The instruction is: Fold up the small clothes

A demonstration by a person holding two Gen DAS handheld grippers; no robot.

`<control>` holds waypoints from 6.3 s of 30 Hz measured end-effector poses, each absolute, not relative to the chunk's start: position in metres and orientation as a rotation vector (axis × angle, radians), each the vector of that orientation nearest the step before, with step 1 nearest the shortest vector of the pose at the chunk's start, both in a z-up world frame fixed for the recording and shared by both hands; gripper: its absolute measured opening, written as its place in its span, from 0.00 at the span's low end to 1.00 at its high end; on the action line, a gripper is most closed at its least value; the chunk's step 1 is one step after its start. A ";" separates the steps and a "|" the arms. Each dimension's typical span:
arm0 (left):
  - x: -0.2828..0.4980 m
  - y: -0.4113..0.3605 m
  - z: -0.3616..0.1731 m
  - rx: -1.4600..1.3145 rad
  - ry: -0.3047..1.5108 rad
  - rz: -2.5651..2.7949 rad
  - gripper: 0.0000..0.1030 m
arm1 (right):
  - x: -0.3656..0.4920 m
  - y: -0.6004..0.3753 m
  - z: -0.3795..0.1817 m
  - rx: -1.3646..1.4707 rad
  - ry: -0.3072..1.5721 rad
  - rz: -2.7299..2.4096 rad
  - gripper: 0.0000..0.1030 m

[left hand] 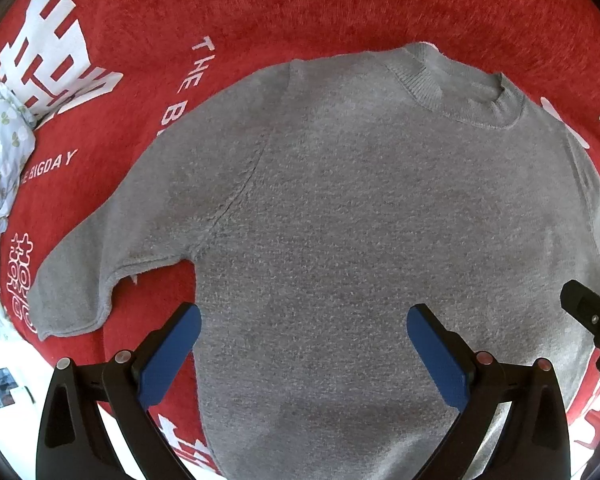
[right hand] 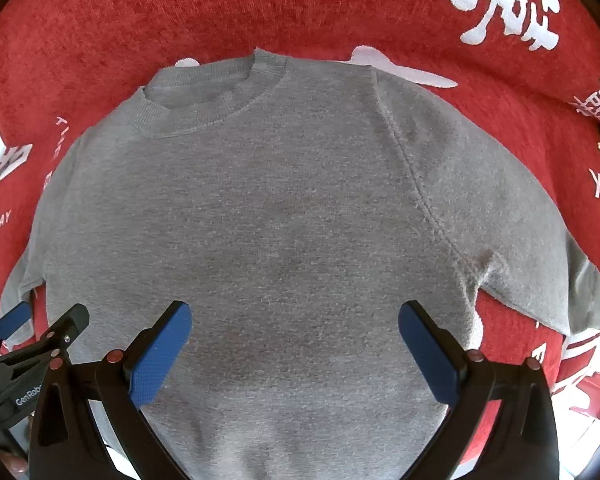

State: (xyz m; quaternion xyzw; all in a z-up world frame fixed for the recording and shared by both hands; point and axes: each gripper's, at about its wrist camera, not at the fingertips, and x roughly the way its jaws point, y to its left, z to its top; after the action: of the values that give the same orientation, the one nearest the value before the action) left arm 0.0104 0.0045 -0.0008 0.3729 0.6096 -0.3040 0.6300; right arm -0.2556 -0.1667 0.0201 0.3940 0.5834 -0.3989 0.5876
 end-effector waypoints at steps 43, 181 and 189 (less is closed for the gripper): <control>0.012 0.011 0.003 0.843 1.361 -0.676 1.00 | -0.250 -0.159 0.025 0.904 1.373 -0.924 1.00; 0.062 0.007 -0.021 0.530 1.288 -0.856 0.84 | -0.316 -0.198 -0.002 1.493 0.592 -0.982 0.65; 0.045 -0.018 -0.023 0.673 1.198 -0.825 0.84 | -0.297 -0.224 0.011 1.378 0.709 -1.014 0.08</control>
State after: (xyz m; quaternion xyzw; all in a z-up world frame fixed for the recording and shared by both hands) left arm 0.0449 -0.0177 -0.0226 0.3016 0.5369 -0.3696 0.6958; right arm -0.2973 -0.2236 0.0108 0.5948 0.3061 -0.4376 0.6009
